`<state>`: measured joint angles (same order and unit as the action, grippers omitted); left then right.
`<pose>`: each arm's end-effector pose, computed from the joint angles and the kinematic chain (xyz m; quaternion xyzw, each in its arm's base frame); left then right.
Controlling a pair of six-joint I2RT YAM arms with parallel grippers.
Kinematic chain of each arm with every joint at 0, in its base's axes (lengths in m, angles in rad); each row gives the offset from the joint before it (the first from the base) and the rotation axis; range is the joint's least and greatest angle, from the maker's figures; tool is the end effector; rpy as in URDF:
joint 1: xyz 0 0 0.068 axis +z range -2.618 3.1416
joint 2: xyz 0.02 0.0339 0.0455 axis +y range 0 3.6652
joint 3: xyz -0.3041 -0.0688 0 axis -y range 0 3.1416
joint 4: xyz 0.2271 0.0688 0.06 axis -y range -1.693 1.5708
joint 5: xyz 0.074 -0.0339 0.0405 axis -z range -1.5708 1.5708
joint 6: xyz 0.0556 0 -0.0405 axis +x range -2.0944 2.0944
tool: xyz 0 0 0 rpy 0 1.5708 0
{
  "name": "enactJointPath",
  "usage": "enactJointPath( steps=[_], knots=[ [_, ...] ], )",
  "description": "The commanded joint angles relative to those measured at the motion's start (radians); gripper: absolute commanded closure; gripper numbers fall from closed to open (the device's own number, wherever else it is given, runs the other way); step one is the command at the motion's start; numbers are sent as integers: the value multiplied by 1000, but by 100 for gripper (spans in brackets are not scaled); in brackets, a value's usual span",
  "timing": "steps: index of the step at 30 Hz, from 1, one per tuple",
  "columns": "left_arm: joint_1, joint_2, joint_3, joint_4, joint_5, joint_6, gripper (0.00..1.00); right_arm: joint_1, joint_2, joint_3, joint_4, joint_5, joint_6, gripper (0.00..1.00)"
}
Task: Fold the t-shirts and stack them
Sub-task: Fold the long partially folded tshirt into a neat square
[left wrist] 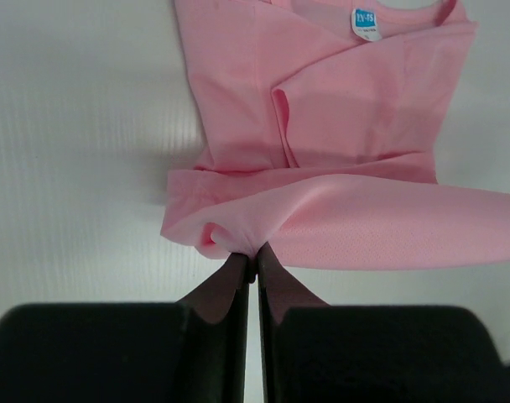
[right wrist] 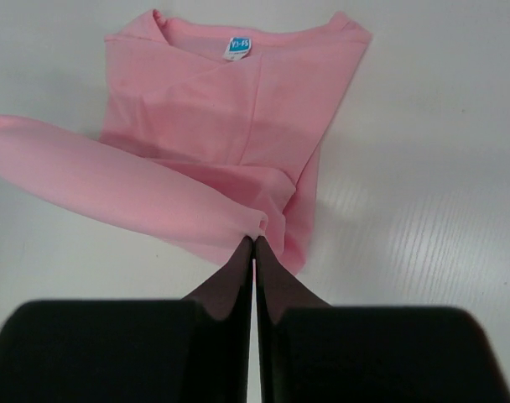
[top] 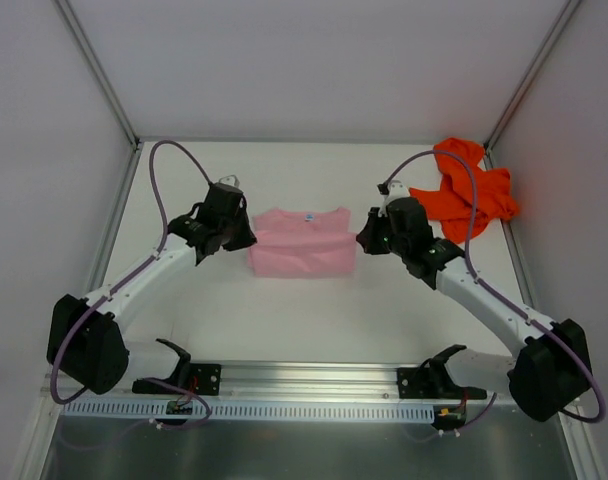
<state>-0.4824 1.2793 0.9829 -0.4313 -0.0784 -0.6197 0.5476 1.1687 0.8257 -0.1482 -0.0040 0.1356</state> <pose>0.2359 -0.1186 0.3097 -0.0785 0.9085 -0.1836 0.3671 0.2127 0.1300 0.3123 -0.1765 0.8395 0.1738 0.4837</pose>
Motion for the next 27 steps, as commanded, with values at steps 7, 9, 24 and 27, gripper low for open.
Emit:
enactJointPath(
  steps=[7,9,24,27],
  knots=[
    [83,192,143,74,52,51,100,-106,232,182,140,-96,-53,99],
    [97,241,172,89,74,64,100,-120,268,208,142,-119,-65,99],
    [168,569,453,65,154,101,99,-183,603,458,160,-241,-71,99],
    [177,607,480,65,157,103,99,-184,643,489,159,-241,-68,99]
  ],
)
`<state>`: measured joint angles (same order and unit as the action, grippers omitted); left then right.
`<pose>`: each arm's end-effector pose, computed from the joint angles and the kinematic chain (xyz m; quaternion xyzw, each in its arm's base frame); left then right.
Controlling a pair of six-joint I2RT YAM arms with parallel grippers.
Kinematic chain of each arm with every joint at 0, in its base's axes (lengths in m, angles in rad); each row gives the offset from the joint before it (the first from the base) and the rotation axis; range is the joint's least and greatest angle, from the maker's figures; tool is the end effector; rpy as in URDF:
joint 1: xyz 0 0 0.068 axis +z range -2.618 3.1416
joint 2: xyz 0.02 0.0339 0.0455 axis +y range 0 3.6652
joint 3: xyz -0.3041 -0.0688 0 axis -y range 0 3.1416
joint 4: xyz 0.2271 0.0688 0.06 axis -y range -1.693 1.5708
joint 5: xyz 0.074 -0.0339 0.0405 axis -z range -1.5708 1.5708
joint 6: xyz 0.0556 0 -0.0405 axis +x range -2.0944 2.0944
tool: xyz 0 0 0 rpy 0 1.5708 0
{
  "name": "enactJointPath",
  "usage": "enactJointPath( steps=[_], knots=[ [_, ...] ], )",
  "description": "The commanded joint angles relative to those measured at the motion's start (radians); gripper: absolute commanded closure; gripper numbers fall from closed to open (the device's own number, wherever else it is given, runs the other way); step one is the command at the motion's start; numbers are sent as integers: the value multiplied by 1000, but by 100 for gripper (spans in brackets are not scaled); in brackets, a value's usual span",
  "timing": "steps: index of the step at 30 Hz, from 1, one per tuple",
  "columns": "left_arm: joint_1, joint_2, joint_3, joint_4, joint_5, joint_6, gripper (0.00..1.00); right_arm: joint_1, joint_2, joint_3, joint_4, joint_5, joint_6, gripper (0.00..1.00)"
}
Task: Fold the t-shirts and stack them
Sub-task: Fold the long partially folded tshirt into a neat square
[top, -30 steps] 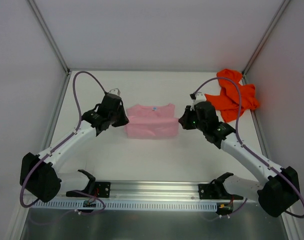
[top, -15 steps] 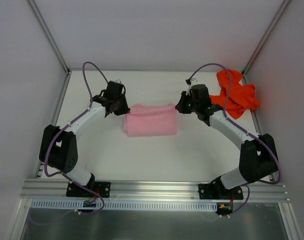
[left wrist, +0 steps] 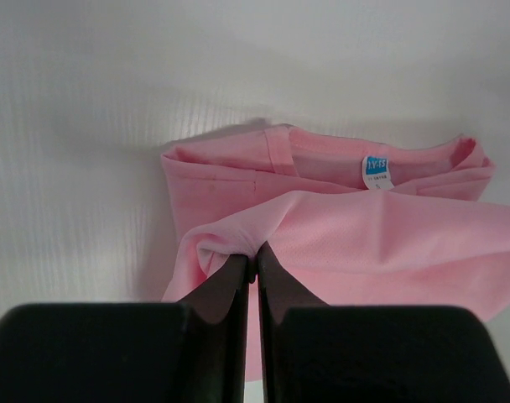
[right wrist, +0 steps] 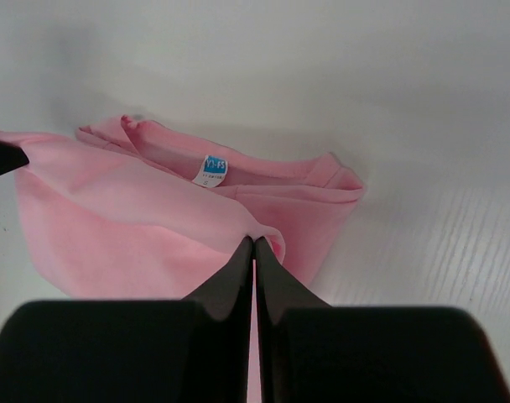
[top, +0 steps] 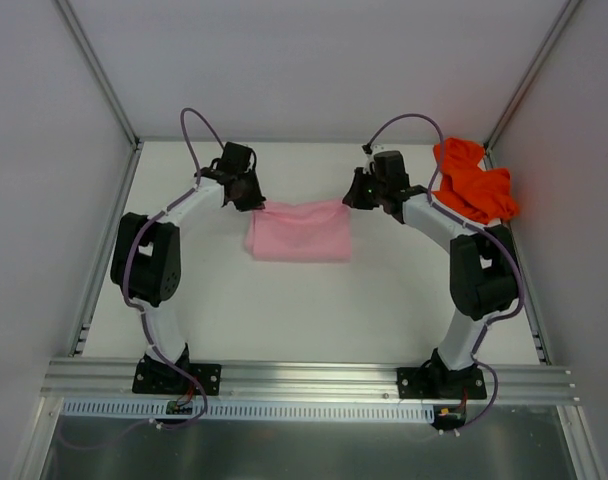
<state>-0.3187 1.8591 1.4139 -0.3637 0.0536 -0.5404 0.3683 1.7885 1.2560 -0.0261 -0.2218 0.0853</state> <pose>0.4043 -0.1365 0.2677 -0.0928 0.9234 -0.1774 0.3275 0.3879 0.1628 0.2789 -0.1757 0.8530 0.2027 0.4477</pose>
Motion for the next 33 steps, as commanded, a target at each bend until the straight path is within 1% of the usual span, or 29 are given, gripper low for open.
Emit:
enactJointPath(
  steps=[1,5,13,15,20,26,27,28,29,30,31,32,33],
  knots=[
    [23,35,56,-7,25,22,99,-6,32,65,37,-22,-16,99],
    [43,74,83,-1,31,23,99,-11,63,85,35,-13,-16,99],
    [47,158,158,-17,52,42,98,-20,98,92,31,24,-21,99],
    [49,169,163,-12,54,42,96,-23,104,89,3,36,-22,99],
    [53,184,184,-9,74,48,90,-26,95,65,5,64,-24,99],
    [59,212,234,-21,74,53,88,-29,94,71,-9,81,-39,99],
    [61,216,240,-26,75,56,82,-28,98,78,-18,82,-44,96],
    [61,218,250,-33,77,59,76,-28,101,89,-32,81,-51,92],
    [63,216,257,-38,78,63,69,-28,101,108,-52,70,-56,76],
    [63,212,261,-44,80,69,50,-28,97,117,-61,62,-64,64],
    [66,198,279,-56,80,74,37,-28,89,126,-72,59,-71,53],
    [66,190,290,-64,80,82,27,-28,81,153,-98,50,-78,37],
    [66,181,307,-75,81,100,23,-28,59,169,-110,42,-78,33]
  ],
)
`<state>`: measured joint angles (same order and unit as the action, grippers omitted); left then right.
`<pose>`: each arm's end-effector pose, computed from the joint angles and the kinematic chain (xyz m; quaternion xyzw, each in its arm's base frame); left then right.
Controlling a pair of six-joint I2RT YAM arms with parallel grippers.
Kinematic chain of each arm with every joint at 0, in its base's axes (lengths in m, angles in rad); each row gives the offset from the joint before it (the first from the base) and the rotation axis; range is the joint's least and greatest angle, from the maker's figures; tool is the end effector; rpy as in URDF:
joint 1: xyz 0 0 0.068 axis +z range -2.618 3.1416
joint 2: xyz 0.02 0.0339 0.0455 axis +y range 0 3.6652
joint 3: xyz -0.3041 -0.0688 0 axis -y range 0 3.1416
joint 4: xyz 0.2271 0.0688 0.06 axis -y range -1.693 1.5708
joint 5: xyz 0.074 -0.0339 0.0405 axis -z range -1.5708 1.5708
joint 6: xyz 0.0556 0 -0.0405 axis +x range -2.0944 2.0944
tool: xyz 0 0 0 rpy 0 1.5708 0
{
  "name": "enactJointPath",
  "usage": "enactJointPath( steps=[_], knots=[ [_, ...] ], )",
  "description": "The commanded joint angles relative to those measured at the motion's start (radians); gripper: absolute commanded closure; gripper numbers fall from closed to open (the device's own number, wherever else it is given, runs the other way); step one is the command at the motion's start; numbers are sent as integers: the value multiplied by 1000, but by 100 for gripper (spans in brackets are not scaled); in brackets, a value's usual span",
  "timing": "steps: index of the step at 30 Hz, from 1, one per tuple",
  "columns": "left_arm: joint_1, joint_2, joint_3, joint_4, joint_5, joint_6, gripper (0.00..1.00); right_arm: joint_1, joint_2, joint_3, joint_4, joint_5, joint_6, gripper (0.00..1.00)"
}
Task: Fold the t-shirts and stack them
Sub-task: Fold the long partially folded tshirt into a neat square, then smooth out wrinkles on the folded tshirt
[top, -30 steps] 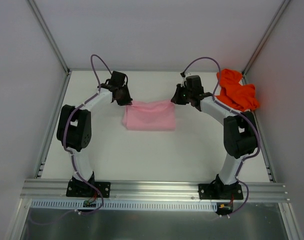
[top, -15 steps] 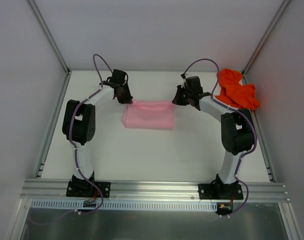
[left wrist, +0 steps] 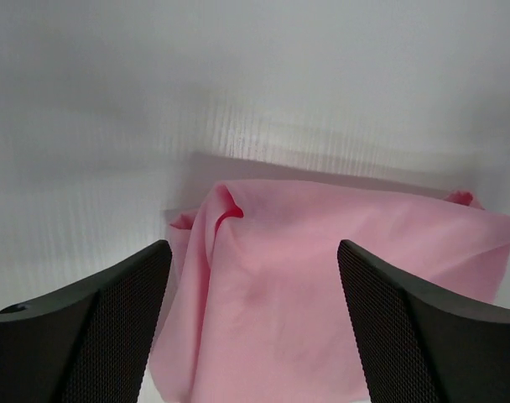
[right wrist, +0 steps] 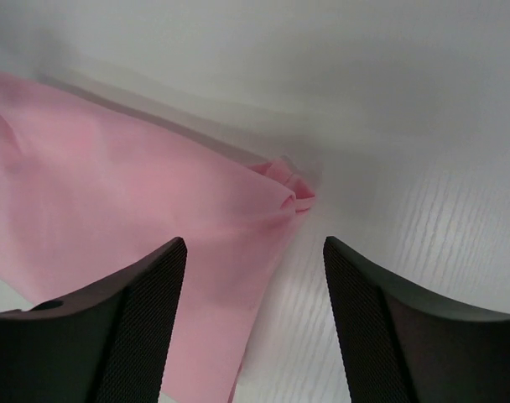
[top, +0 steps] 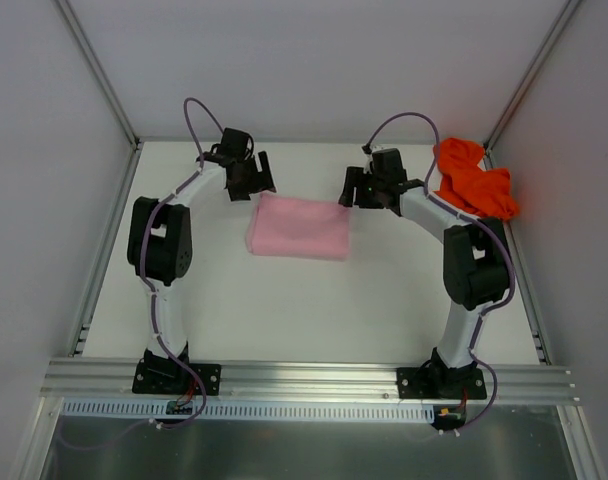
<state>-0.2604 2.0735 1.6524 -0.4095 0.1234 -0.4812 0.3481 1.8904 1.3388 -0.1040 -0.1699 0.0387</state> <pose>0.4673 -0.1316 0.2465 -0.0804 0.9273 -0.1844 0.3157 0.4128 0.1598 0.2558 -0.1748 0.8774 0.1593 0.4174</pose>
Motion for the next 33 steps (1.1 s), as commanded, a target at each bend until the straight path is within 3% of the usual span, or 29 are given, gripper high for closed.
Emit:
enactJointPath(
  steps=[1,2,5,6,8,9,10,12,14,18,21,33],
  knots=[
    [7,-56,102,-57,13,52,18,-8,-54,105,-45,-29,-64,29],
    [7,-70,116,-69,13,70,15,-8,-75,146,-81,-36,-75,22],
    [7,-145,142,-95,33,108,4,-8,-102,227,-161,-81,-101,14],
    [7,-165,138,-101,56,113,4,-9,-115,235,-172,-104,-100,14],
    [7,-219,120,-103,99,121,11,-8,-126,226,-177,-192,-73,28],
    [7,-254,83,-88,170,121,20,-6,-134,212,-168,-227,-54,38],
    [7,-271,60,-42,209,104,46,-8,-137,194,-130,-279,-40,66],
    [6,-302,-39,47,295,67,72,-6,-137,119,-67,-324,64,98],
    [3,-332,-121,170,407,-9,98,0,-131,62,44,-358,127,99],
    [-19,-320,-296,452,418,-101,100,9,-93,-23,98,-268,231,99],
    [-19,-268,-353,547,386,-168,100,8,-41,-7,43,-137,236,99],
    [-13,-78,-260,488,243,-163,100,8,130,146,-45,-46,107,98]
  ],
)
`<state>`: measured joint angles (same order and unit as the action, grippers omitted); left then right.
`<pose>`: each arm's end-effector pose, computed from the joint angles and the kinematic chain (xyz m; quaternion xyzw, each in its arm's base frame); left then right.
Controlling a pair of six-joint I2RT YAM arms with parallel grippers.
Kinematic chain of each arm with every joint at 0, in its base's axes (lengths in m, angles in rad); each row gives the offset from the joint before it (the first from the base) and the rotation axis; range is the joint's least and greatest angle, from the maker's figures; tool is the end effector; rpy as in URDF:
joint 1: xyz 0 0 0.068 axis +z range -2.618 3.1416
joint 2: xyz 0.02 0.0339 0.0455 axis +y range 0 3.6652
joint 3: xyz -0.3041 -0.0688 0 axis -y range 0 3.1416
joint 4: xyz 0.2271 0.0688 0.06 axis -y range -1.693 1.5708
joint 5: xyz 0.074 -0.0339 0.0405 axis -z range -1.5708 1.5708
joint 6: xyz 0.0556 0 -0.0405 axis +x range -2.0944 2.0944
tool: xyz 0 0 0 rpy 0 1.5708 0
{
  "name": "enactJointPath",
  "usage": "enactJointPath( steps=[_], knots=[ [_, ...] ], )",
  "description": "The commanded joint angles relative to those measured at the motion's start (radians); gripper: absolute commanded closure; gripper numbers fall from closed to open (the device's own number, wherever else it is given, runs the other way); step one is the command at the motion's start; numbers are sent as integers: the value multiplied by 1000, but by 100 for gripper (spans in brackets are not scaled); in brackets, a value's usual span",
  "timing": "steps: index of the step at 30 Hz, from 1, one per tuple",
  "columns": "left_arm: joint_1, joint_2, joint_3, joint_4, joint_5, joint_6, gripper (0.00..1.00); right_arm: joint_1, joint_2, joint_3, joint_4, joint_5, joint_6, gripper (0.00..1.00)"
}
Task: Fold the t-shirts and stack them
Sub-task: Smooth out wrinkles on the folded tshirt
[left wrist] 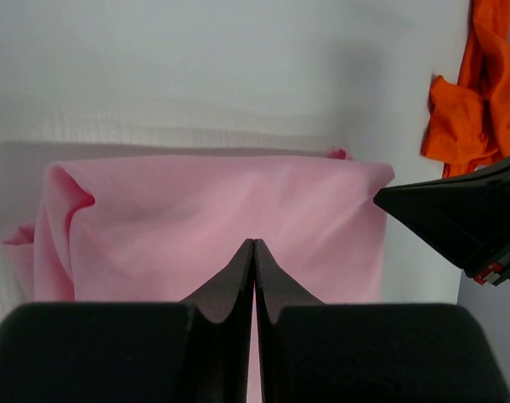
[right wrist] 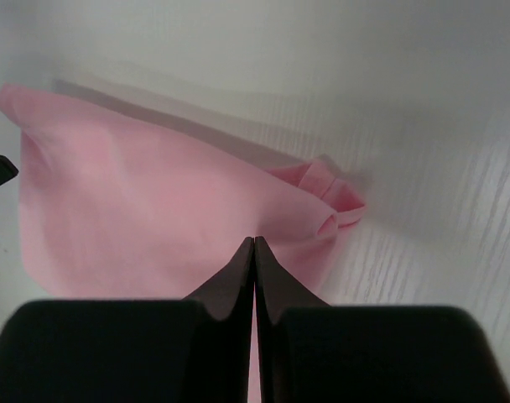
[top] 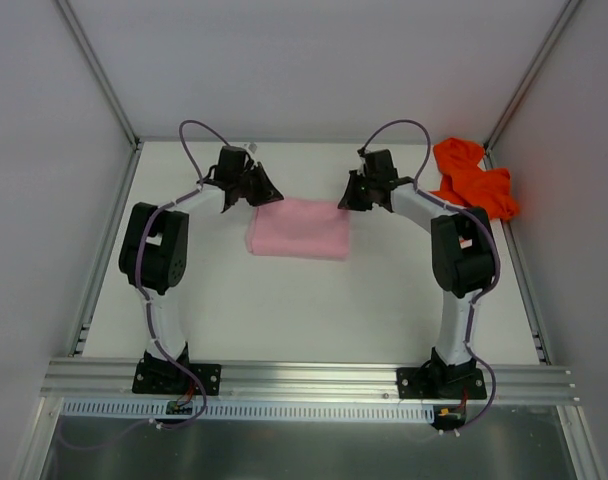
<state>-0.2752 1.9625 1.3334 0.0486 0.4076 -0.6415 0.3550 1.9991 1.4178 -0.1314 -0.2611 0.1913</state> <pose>0.4363 -0.1461 0.2409 -0.0624 0.8648 -0.3656 0.3385 0.4317 0.1753 0.2321 -0.1277 0.8942 0.2253 0.3652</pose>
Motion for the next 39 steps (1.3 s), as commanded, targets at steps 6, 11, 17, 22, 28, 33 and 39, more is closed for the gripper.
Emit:
enactJointPath(
  steps=[6,11,17,22,28,33,39],
  knots=[
    [22,117,144,-10,-56,8,100,-1,95,141,-53,91,-99,98],
    [36,171,188,-41,-64,11,100,-1,154,243,-99,100,-127,95],
    [51,222,274,-90,-62,28,100,1,236,407,-158,86,-151,90],
    [54,225,338,-139,-35,98,98,-1,221,467,-168,10,-161,79],
    [54,113,392,-259,-58,216,85,1,49,426,-195,-12,-217,63],
    [54,7,279,-291,-41,240,81,1,-81,270,-211,19,-263,62],
    [53,24,175,-270,-18,218,88,-1,-128,80,-214,82,-273,69]
  ],
)
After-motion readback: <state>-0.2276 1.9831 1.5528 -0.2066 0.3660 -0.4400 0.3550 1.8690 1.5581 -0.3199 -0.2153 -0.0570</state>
